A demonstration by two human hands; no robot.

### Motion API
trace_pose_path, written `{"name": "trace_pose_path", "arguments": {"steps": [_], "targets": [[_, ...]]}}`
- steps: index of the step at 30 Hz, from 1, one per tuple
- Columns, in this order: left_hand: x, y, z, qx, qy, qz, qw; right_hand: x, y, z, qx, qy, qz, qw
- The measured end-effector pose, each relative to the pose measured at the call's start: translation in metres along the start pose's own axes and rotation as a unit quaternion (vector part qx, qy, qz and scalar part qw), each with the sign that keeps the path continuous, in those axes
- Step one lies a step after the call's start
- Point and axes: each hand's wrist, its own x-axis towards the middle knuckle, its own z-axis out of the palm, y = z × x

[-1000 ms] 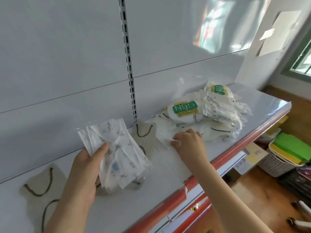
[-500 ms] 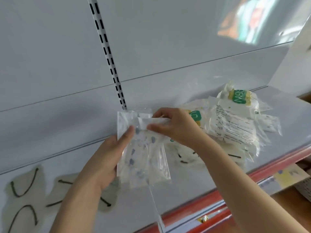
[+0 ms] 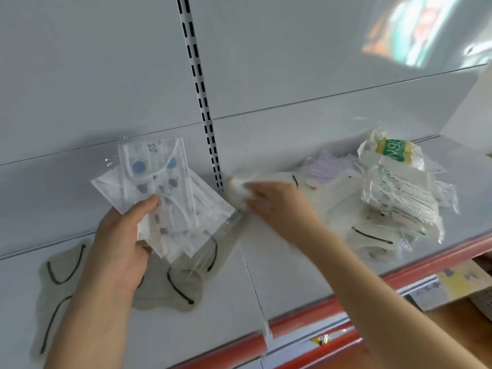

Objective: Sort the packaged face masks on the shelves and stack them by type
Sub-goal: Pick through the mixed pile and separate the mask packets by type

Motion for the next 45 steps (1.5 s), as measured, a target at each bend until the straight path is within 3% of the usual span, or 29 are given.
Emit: {"name": "trace_pose_path", "arguments": {"steps": [2,3,4,6,7,9,11,15,17,19,21,22,25,27,29,30,34,37,39,41,43,45], "targets": [[0.002,-0.001,0.004,-0.019,0.002,-0.010,1.000,-0.017,-0.027,0.025,-0.002,-0.124,-0.118,0.985],[0.004,-0.003,0.004,-0.030,0.001,-0.021,0.999,-0.023,-0.032,0.033,-0.027,-0.144,-0.139,0.979],[0.006,-0.005,0.005,-0.036,0.005,-0.031,0.999,-0.026,-0.028,0.034,-0.056,-0.115,-0.126,0.984],[0.009,-0.011,0.005,-0.042,0.003,-0.038,0.998,-0.030,-0.002,0.019,-0.131,-0.004,-0.018,0.991],[0.010,-0.015,0.005,-0.045,-0.001,-0.040,0.998,-0.033,0.019,0.008,-0.183,0.014,0.067,0.981],[0.009,-0.021,0.008,-0.050,-0.014,-0.050,0.997,-0.044,0.052,-0.015,-0.265,-0.019,0.207,0.942],[0.009,-0.025,0.013,-0.056,-0.026,-0.063,0.996,-0.056,0.065,-0.022,-0.270,-0.039,0.243,0.931],[0.010,-0.022,0.024,-0.074,-0.052,-0.053,0.995,-0.065,0.039,-0.007,-0.155,0.125,0.188,0.962],[0.007,-0.016,0.027,-0.088,-0.061,-0.039,0.994,-0.071,0.018,0.007,-0.087,0.141,0.141,0.976],[0.005,-0.013,0.027,-0.099,-0.063,-0.023,0.993,-0.072,0.000,0.025,-0.056,0.029,0.036,0.997],[0.001,-0.009,0.027,-0.109,-0.065,-0.014,0.992,-0.073,-0.004,0.038,-0.014,-0.080,-0.049,0.995],[0.000,-0.008,0.027,-0.112,-0.067,-0.012,0.991,-0.074,0.001,0.037,-0.013,-0.065,-0.058,0.996],[-0.002,-0.008,0.027,-0.105,-0.068,-0.007,0.992,-0.073,0.036,0.009,-0.132,0.164,0.041,0.977],[-0.003,-0.011,0.026,-0.099,-0.067,-0.009,0.993,-0.075,0.075,-0.022,-0.213,0.194,0.189,0.939],[-0.005,-0.016,0.028,-0.095,-0.066,-0.016,0.993,-0.078,0.109,-0.049,-0.176,0.181,0.300,0.920],[-0.007,-0.017,0.030,-0.093,-0.065,-0.021,0.993,-0.080,0.119,-0.057,-0.125,0.209,0.315,0.917],[-0.011,-0.018,0.034,-0.094,-0.066,-0.023,0.993,-0.086,0.112,-0.073,-0.025,0.392,0.245,0.887],[-0.014,-0.011,0.032,-0.105,-0.069,-0.006,0.992,-0.079,0.077,-0.072,0.038,0.446,0.167,0.878],[-0.016,-0.002,0.033,-0.137,-0.073,0.024,0.988,-0.070,0.049,-0.047,0.048,0.378,0.088,0.920],[-0.020,0.007,0.039,-0.177,-0.081,0.032,0.980,-0.061,0.021,-0.010,0.026,0.205,-0.002,0.978],[-0.023,0.009,0.050,-0.222,-0.076,-0.030,0.972,-0.061,0.000,0.022,-0.035,0.023,-0.106,0.994],[-0.029,0.011,0.069,-0.209,-0.063,-0.070,0.973,-0.066,0.001,0.027,-0.009,-0.055,-0.124,0.991]]}}
